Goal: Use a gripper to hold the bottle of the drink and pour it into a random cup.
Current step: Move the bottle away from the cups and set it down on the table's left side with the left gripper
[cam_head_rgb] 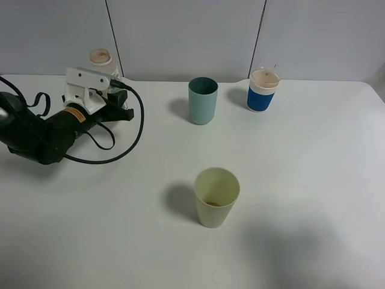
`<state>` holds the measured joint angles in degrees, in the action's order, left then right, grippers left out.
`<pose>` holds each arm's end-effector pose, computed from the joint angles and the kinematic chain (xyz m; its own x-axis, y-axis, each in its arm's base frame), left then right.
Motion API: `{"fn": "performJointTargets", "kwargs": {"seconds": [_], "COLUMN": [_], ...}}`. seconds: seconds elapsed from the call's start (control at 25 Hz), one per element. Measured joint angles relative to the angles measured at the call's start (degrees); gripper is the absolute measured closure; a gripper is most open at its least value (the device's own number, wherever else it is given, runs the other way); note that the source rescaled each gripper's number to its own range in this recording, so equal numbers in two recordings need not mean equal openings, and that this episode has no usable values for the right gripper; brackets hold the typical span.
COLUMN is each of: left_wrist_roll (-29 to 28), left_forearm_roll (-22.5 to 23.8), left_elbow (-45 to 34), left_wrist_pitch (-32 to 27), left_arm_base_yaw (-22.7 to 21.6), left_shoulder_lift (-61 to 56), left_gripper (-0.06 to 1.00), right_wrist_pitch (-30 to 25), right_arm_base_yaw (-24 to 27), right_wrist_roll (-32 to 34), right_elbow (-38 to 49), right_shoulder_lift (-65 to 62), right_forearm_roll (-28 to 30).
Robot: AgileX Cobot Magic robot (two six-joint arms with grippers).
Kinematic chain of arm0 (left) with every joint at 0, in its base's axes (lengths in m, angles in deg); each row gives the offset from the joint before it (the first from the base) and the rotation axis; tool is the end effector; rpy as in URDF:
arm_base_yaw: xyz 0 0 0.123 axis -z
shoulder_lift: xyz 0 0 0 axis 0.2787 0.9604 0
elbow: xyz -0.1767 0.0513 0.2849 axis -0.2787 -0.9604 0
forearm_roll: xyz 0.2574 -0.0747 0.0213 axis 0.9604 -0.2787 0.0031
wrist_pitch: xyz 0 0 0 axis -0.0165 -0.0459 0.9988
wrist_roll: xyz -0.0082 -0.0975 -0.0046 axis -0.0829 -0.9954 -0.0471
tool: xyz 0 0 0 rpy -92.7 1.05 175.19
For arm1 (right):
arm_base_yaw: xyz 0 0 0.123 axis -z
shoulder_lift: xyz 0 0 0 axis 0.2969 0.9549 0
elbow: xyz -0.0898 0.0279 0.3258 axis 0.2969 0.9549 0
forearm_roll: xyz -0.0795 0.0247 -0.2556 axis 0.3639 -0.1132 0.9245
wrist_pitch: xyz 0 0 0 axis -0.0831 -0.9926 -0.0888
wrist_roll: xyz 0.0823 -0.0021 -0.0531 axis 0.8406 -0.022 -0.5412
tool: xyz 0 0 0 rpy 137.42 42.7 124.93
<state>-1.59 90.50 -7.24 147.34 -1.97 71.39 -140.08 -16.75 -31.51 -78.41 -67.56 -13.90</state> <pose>0.3684 -0.0987 0.1131 -0.1644 0.0404 -0.9856 0.2961 0.9551 -0.0102 -0.0382 0.0010 0.2802 -0.4629 -0.0152 -0.8863 -0.0058 0.9999 -0.0142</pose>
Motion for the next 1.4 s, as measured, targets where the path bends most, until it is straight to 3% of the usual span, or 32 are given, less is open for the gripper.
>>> {"fn": "performJointTargets", "kwargs": {"seconds": [0.32,1.4], "left_wrist_roll": [-0.65,-0.83], "left_forearm_roll": [0.05,1.65], "left_elbow": [-1.32,-1.32], "left_wrist_pitch": [-0.03,3.98], "left_arm_base_yaw": [3.61,3.76], "left_shoulder_lift": [2.25,5.78], "left_gripper": [0.92,0.92], "right_wrist_pitch": [0.0,0.0], "right_arm_base_yaw": [0.0,0.0], "right_wrist_roll": [0.0,0.05], "right_elbow": [0.0,0.0], "right_shoulder_lift": [0.0,0.0], "right_forearm_roll": [0.0,0.0]}}
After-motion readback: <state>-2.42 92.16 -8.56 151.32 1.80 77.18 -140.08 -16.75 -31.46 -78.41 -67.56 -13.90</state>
